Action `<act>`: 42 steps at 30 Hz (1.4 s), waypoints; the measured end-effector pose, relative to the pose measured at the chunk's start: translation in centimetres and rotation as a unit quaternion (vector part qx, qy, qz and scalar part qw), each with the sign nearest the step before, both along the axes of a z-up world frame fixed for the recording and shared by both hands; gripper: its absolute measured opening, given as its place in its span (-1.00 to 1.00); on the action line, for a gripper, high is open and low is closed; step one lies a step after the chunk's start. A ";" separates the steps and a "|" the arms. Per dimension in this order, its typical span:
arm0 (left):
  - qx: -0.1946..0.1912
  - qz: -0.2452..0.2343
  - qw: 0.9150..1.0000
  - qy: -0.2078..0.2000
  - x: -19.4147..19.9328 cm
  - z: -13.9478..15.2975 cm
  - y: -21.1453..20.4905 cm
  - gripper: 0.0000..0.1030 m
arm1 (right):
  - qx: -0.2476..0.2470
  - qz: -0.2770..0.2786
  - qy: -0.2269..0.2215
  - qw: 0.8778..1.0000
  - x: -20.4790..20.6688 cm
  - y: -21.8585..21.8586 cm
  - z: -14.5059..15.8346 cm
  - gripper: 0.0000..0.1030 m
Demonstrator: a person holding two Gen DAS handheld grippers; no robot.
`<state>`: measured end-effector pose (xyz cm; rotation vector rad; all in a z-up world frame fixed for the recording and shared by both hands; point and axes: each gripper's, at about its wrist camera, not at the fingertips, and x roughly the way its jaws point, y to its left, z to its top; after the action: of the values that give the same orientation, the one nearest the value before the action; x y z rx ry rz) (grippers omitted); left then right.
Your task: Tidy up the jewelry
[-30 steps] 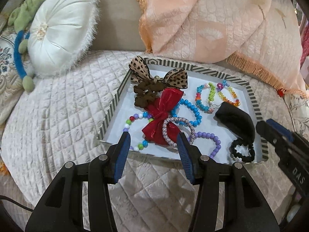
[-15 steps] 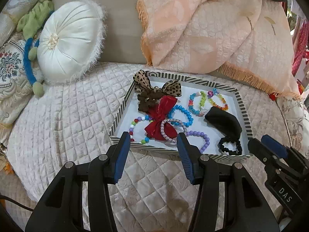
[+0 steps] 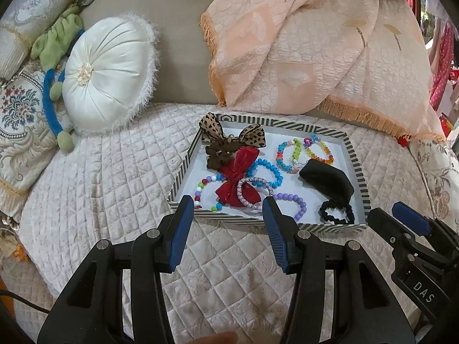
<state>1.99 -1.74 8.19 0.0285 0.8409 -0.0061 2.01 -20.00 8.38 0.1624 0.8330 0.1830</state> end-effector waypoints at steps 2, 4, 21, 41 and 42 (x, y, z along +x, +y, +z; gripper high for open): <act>0.002 -0.002 1.000 -0.002 -0.2 0.1 -0.1 -0.04 | -0.003 0.001 0.000 1.000 -0.2 0.1 0.1 0.05; 0.003 -0.001 1.000 -0.004 -0.4 0.3 -0.1 -0.04 | -0.003 0.001 0.000 1.000 -0.3 0.1 0.2 0.06; 0.005 0.002 1.000 -0.009 -1.2 0.7 -0.2 -0.04 | -0.006 0.005 -0.002 1.000 -1.1 0.6 0.8 0.15; 0.009 0.002 1.000 -0.009 -1.7 0.7 -0.4 -0.04 | -0.007 0.009 0.003 1.000 -1.2 0.9 0.6 0.22; 0.009 0.002 1.000 -0.008 -1.7 0.7 -0.4 -0.04 | -0.007 0.009 0.003 1.000 -1.1 0.9 0.7 0.22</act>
<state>0.30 -2.16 8.87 0.0445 0.8248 0.0050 0.87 -19.11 9.07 0.1425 0.8415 0.1941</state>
